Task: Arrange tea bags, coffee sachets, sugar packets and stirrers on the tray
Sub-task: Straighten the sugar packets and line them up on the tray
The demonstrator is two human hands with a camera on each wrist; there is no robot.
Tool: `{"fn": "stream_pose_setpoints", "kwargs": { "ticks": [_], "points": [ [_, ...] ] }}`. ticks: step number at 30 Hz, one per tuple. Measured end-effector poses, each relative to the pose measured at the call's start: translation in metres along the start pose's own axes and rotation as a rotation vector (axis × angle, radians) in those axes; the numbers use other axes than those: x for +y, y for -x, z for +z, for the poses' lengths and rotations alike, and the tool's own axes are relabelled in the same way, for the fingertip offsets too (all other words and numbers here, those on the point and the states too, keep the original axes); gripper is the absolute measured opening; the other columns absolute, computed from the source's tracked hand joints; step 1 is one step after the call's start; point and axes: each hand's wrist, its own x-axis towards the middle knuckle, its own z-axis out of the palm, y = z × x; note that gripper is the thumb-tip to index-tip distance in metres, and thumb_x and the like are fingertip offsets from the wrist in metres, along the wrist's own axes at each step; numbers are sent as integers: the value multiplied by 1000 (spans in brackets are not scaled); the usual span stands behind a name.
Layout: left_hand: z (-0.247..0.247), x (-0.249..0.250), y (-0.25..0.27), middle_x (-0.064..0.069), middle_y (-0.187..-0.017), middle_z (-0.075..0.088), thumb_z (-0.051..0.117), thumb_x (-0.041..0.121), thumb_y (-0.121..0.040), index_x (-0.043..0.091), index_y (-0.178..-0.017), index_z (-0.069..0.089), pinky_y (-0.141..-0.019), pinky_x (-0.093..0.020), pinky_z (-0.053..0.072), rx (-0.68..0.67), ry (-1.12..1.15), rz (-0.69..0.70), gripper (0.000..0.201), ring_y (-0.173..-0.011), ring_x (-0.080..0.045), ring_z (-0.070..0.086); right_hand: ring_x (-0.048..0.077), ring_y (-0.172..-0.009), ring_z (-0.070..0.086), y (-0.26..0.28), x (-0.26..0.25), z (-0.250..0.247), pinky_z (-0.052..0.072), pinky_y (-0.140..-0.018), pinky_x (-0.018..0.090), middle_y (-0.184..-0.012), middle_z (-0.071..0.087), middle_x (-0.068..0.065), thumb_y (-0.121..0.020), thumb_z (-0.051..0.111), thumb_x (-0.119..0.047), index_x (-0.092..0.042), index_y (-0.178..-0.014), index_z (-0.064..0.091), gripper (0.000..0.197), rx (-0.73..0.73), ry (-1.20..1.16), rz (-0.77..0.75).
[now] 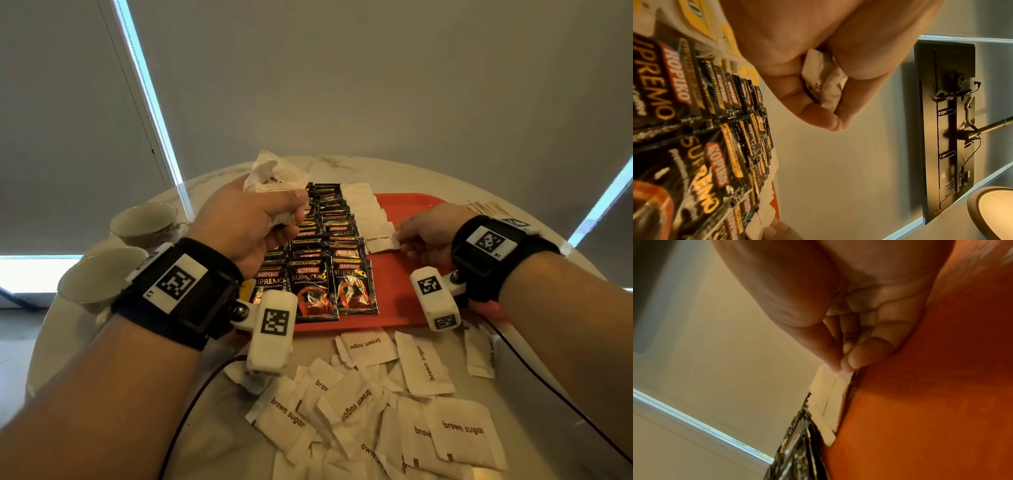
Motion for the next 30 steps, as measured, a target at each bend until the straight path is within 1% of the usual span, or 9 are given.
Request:
{"fn": "stream_pose_setpoints", "kwargs": {
  "ticks": [4, 6, 11, 16, 19, 21, 23, 26, 30],
  "points": [
    [0, 1, 1, -4, -85, 73, 78, 8, -90, 9, -125, 64, -51, -20, 54, 5, -5, -3, 37, -65, -8, 68, 14, -66, 60, 4, 2, 0, 54, -59, 25, -89, 67, 13, -95, 62, 2, -3, -105, 71, 14, 18, -84, -18],
    [0, 1, 1, -6, -89, 73, 78, 10, -90, 9, -127, 63, -51, -21, 54, 9, 1, -1, 39, -66, -9, 68, 14, -65, 57, 7, 4, 2, 52, -58, 25, -84, 64, 10, -96, 63, -3, -4, -99, 70, 8, 27, -109, -38],
    [4, 0, 2, -9, -93, 69, 71, 8, -95, 9, -136, 59, -51, -22, 55, 23, 23, -36, 43, -61, -9, 69, 16, -69, 63, 20, 0, 13, 54, -60, 28, -94, 74, 9, -98, 63, -14, -4, -107, 70, 15, -183, -92, 19],
    [7, 3, 7, -17, -97, 67, 58, 0, -97, 7, -136, 54, -48, -24, 54, 11, 87, -118, 40, -55, -14, 69, 16, -69, 63, 25, -5, 17, 54, -59, 27, -96, 74, 9, -99, 61, -15, -4, -113, 70, 21, -196, -141, 1],
    [8, 5, 13, -23, -108, 69, 54, -4, -96, 7, -132, 56, -47, -26, 54, -69, 43, -130, 38, -58, -17, 69, 13, -67, 59, 32, -10, 24, 49, -61, 26, -89, 71, 4, -98, 63, -21, -7, -107, 72, 18, -228, -282, -146],
    [10, 5, 18, -27, -118, 68, 52, -6, -95, 9, -134, 56, -48, -26, 53, -167, -28, -143, 42, -61, -18, 69, 13, -68, 59, 43, -13, 34, 46, -64, 28, -86, 70, 1, -98, 63, -30, -12, -103, 73, 21, -352, -345, -272],
    [11, 4, 21, -21, -109, 71, 51, -9, -94, 11, -129, 60, -48, -25, 53, -250, -127, -137, 41, -63, -17, 69, 19, -75, 63, 53, -14, 46, 50, -71, 33, -91, 72, 3, -93, 68, -37, -14, -103, 74, 25, -447, -347, -401],
    [9, 3, 23, -14, -94, 73, 54, -10, -93, 10, -124, 65, -49, -26, 52, -323, -223, -133, 38, -67, -18, 69, 27, -89, 64, 58, -10, 58, 49, -83, 47, -99, 74, 7, -76, 80, -36, -19, -96, 76, 26, -420, -345, -571],
    [5, 1, 20, -14, -94, 76, 61, -5, -93, 9, -126, 63, -49, -26, 50, -378, -318, -160, 36, -70, -21, 70, 24, -89, 71, 57, -8, 54, 57, -75, 35, -103, 75, 9, -74, 80, -19, -14, -105, 73, 32, -478, -350, -658]
  ]
}}
